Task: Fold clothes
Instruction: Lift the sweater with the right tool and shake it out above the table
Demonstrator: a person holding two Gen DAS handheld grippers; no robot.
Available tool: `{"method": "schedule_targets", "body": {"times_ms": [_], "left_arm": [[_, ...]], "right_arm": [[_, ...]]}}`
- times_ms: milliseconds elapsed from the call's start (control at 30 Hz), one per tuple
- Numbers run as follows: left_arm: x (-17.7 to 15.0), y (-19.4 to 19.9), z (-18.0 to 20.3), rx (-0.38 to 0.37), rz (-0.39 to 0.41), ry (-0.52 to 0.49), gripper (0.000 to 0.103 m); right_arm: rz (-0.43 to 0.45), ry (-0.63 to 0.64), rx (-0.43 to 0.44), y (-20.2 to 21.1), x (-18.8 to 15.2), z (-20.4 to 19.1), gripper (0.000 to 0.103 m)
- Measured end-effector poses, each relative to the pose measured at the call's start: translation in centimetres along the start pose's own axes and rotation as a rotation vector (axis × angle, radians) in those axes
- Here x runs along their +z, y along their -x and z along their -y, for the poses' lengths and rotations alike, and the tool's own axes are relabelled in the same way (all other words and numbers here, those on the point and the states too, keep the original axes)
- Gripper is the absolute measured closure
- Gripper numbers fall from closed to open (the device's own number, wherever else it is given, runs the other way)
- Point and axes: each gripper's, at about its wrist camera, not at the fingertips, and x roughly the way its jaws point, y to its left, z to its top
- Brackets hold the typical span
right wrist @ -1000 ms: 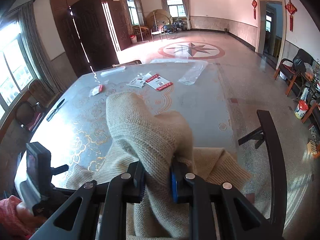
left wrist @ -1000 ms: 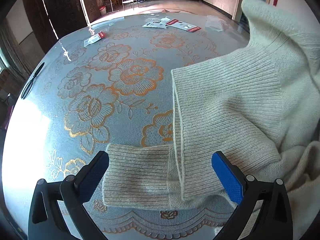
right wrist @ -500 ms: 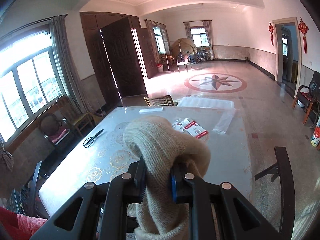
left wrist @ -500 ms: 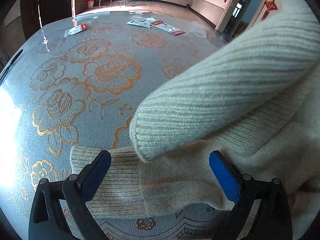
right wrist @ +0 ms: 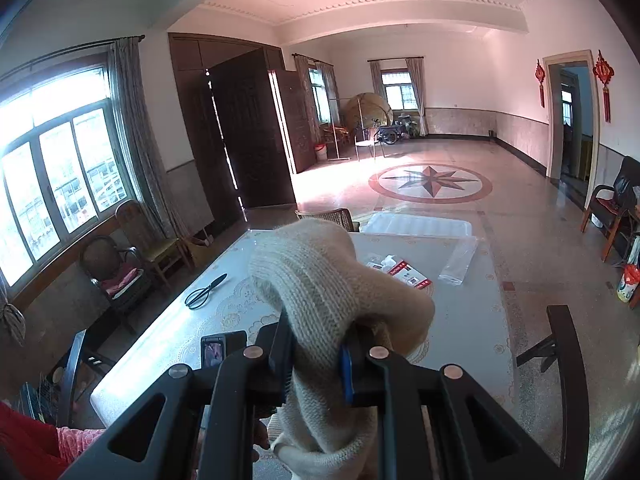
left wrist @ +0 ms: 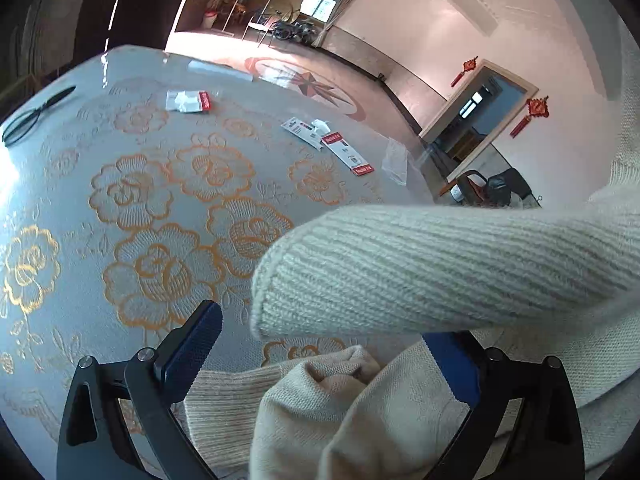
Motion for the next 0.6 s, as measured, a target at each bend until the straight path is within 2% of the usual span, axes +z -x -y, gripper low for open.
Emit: {"method": "schedule_targets", "body": {"times_ms": [167, 233, 367, 467, 533, 600], "left_arm": [[2.0, 4.5, -1.9, 0.129, 0.084, -0.187, 0.004], [3.2, 7.4, -4.1, 0.171, 0.133, -0.198, 0.004], [6.3, 13.9, -9.6, 0.280, 0.194, -0.137, 0.004], [8.2, 19.1, -12.8, 0.371, 0.268, -0.130, 0.004], [9.2, 22.1, -14.2, 0.434, 0.313, -0.156, 0.004], [9.7, 24.4, -15.2, 0.484, 0.342, -0.184, 0.004]], "right_arm": [[0.018, 0.026, 0.043, 0.6, 1.2, -2.6, 0.086], [0.025, 0.044, 0.089, 0.4, 2.3, -4.4, 0.086], [0.039, 0.079, 0.194, -0.5, 4.8, -8.9, 0.086], [0.068, 0.065, 0.296, -1.3, 7.0, -12.3, 0.086], [0.102, 0.067, 0.302, -2.1, 8.3, -14.1, 0.086], [0.107, 0.031, 0.270, -4.1, 9.1, -14.7, 0.086]]}}
